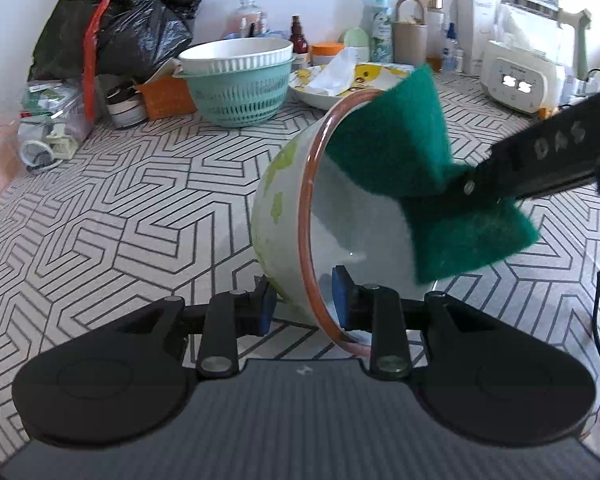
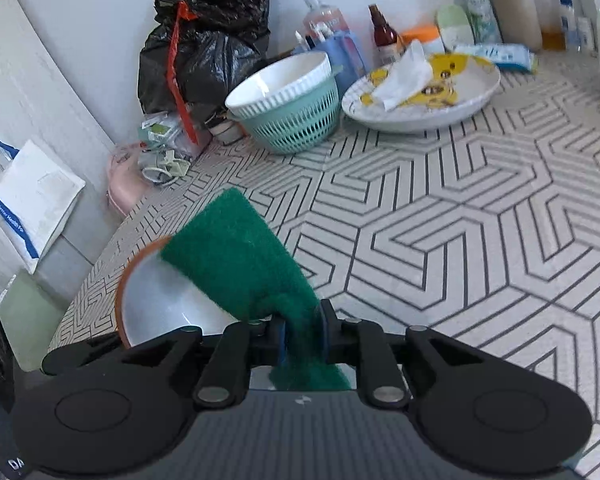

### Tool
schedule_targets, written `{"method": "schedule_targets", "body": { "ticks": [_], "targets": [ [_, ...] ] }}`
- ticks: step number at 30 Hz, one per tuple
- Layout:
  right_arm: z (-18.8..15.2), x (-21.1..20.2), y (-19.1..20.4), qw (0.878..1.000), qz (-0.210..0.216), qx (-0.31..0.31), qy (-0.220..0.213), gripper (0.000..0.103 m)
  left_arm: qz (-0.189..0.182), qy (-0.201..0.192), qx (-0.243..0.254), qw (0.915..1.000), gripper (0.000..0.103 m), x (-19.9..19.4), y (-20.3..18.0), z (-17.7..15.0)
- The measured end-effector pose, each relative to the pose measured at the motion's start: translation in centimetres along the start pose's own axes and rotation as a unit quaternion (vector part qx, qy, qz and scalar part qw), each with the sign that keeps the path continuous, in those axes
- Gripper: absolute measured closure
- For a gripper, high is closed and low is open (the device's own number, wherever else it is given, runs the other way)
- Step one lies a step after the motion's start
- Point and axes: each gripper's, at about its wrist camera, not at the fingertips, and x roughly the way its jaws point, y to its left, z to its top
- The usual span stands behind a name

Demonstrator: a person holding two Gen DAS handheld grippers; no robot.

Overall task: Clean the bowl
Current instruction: 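Scrub inside the bowl with the pad in the right tool while the left tool holds the bowl tilted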

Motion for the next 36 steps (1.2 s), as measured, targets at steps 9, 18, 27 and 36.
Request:
{"method": "schedule_targets", "body": {
  "ticks": [9, 18, 27, 36],
  "targets": [
    [1.0, -0.5, 0.9, 0.999, -0.016, -0.035, 0.002, 0.086, 0.016, -0.014, 0.058, 0.9981, 0.071, 0.0, -1.3, -0.4],
    [1.9, -0.7, 4.3, 0.992, -0.061, -0.110, -0.011, 0.086, 0.013, -0.008, 0.059, 0.9982, 0.070, 0.2, -1.1, -0.1],
    [1.2, 0.0, 1.8, 0.996, -0.043, -0.074, 0.002, 0.080, 0.014, -0.011, 0.070, 0.9974, 0.069, 0.1, -1.2, -0.2],
    [1.1, 0.0, 1.1, 0.997, -0.037, -0.072, 0.002, 0.080, 0.019, -0.015, 0.088, 0.9958, 0.069, 0.0, -1.5, -0.4]
  ]
}}
